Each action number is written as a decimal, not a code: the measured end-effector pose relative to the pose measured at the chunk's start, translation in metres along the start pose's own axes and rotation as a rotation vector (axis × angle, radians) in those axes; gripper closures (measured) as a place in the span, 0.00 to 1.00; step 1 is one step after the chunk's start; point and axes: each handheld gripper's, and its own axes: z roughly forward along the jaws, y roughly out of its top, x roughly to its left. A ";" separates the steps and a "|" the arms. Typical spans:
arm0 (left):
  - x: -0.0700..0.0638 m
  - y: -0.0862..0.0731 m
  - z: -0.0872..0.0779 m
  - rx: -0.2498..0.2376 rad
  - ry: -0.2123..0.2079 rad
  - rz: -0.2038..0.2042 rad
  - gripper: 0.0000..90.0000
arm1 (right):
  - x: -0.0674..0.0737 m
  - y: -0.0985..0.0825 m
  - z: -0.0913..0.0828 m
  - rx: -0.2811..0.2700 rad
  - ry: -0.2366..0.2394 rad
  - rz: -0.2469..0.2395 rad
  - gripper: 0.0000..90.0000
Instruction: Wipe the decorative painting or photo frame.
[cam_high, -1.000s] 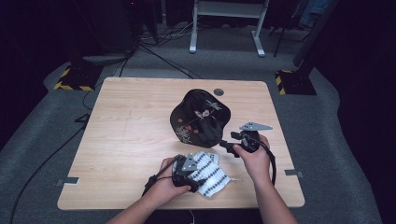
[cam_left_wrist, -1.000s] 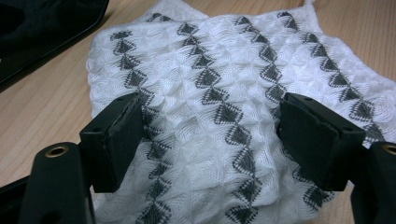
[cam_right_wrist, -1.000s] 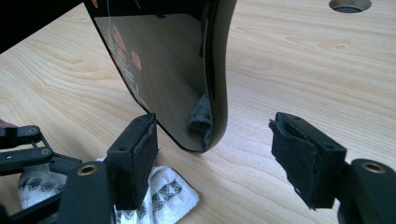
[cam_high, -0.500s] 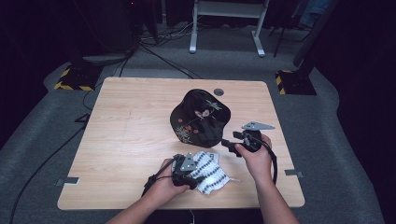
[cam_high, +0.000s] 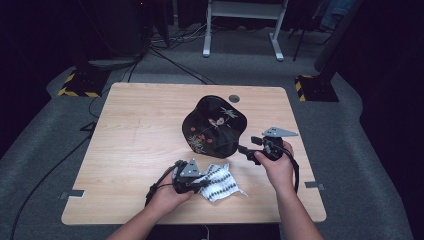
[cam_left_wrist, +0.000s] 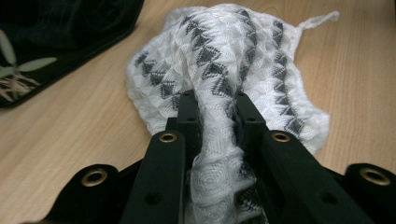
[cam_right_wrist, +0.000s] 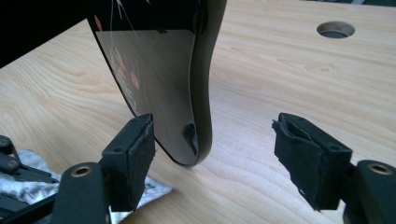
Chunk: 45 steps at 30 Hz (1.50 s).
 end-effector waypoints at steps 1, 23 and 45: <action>0.001 0.001 -0.005 -0.002 -0.002 -0.004 0.86 | 0.000 0.002 0.000 -0.003 0.003 -0.001 0.33; 0.041 -0.027 -0.096 -0.173 0.121 -0.210 0.86 | 0.010 0.030 0.019 -0.079 0.059 -0.068 0.30; 0.064 -0.077 -0.137 -0.122 0.331 -0.389 0.85 | 0.000 0.047 0.028 -0.073 0.147 -0.112 0.61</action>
